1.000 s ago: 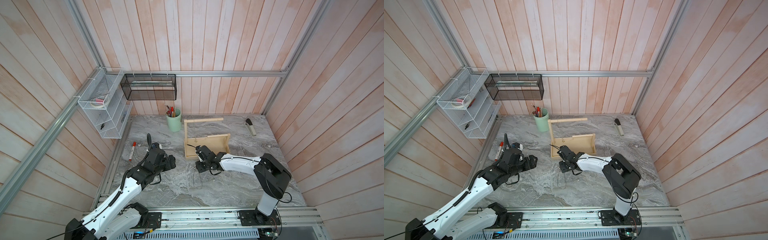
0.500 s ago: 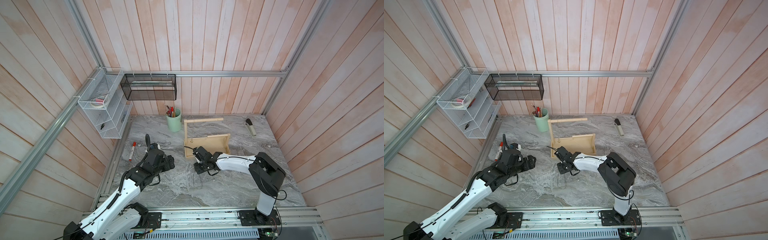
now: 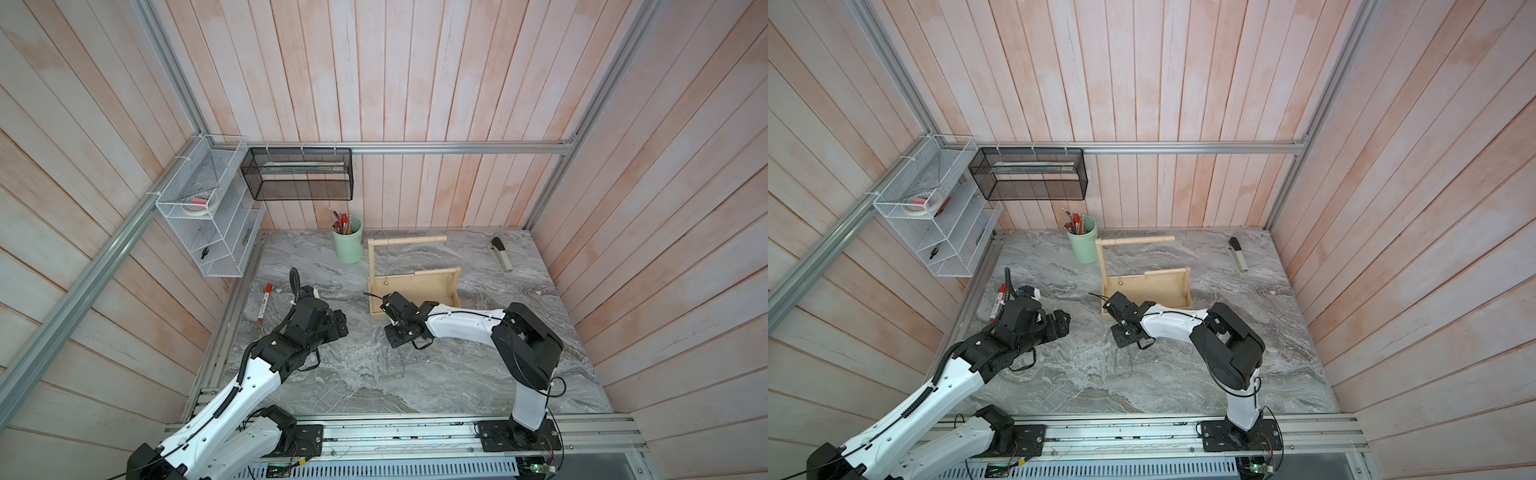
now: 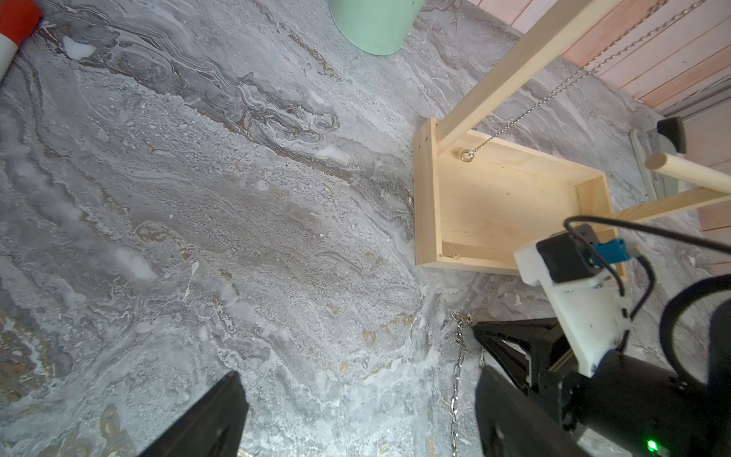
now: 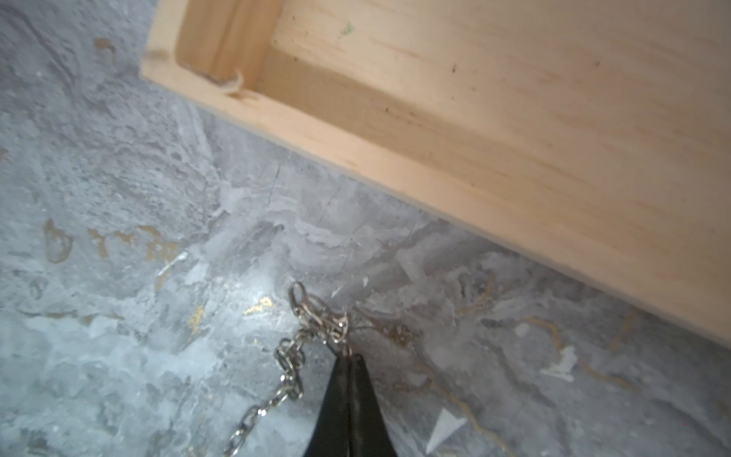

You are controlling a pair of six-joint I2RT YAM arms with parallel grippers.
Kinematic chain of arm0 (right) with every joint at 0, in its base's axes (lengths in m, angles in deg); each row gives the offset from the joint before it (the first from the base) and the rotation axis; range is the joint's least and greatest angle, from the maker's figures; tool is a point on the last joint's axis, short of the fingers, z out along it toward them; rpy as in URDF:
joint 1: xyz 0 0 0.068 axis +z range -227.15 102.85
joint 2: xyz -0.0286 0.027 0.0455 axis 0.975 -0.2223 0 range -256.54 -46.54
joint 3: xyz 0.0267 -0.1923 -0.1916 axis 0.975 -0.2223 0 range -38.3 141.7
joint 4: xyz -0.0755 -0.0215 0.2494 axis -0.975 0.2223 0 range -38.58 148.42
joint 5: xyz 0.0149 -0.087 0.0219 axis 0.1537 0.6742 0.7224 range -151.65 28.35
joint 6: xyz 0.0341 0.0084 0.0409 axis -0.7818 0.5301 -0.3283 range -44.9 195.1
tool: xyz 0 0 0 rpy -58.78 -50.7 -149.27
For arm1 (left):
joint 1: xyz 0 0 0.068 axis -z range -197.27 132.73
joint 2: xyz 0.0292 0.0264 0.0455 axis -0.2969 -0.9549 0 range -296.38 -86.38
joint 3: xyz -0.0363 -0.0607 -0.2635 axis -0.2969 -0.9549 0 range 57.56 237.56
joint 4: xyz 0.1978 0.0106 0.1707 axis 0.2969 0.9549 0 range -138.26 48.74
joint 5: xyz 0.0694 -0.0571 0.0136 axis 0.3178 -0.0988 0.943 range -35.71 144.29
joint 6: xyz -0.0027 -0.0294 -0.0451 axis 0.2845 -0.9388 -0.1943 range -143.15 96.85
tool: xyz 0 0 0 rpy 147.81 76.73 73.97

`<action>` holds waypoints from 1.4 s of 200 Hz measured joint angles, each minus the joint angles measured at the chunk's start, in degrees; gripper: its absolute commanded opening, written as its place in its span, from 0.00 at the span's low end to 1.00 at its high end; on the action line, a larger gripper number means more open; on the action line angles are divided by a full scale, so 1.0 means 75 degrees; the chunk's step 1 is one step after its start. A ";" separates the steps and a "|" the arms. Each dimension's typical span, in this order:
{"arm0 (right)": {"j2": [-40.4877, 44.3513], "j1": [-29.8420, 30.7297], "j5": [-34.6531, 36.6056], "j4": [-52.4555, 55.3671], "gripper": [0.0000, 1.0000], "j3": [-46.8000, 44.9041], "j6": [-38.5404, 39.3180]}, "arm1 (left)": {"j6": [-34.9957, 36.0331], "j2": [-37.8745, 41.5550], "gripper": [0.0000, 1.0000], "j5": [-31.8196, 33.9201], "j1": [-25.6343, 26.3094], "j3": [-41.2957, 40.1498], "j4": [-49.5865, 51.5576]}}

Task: Hang the necklace on the jewelry display stand
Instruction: Pick up the necklace from the center of the board, then hang the necklace on the stand.

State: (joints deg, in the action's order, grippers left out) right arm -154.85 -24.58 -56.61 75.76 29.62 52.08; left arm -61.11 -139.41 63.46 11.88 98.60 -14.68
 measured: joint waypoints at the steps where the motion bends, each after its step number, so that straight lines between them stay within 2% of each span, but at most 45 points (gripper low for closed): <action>1: 0.0000 0.0003 0.0012 0.0032 0.00 0.0012 0.0009 | 0.0000 0.0000 0.93 0.0003 0.0000 0.0000 0.0000; 43: 0.0204 0.0023 0.0277 0.1023 0.00 0.0452 0.0134 | -0.0003 0.0000 0.93 0.0020 0.0000 0.0000 -0.0029; 106: 0.1020 0.0032 0.0618 0.1434 0.00 0.0985 0.0248 | 0.0093 -0.0015 0.92 -0.0460 -0.0003 -0.0184 -0.0635; 194: 0.1862 0.0082 0.0892 0.2387 0.00 0.2970 0.0481 | 0.0737 -0.0437 0.90 -0.1976 0.0236 -0.0417 -0.2098; 238: 0.2028 0.0082 0.1081 0.2547 0.00 0.3413 0.0714 | 0.1218 -0.0950 0.90 -0.2366 0.0662 0.0038 -0.2719; 280: 0.2028 0.0082 0.1212 0.2719 0.00 0.3745 0.0938 | 0.1553 -0.1233 0.90 -0.2509 0.0688 0.0548 -0.3418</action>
State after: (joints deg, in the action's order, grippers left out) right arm -139.64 -23.96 -47.52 96.15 57.71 59.11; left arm -49.46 -148.66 44.64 17.03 102.71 -40.31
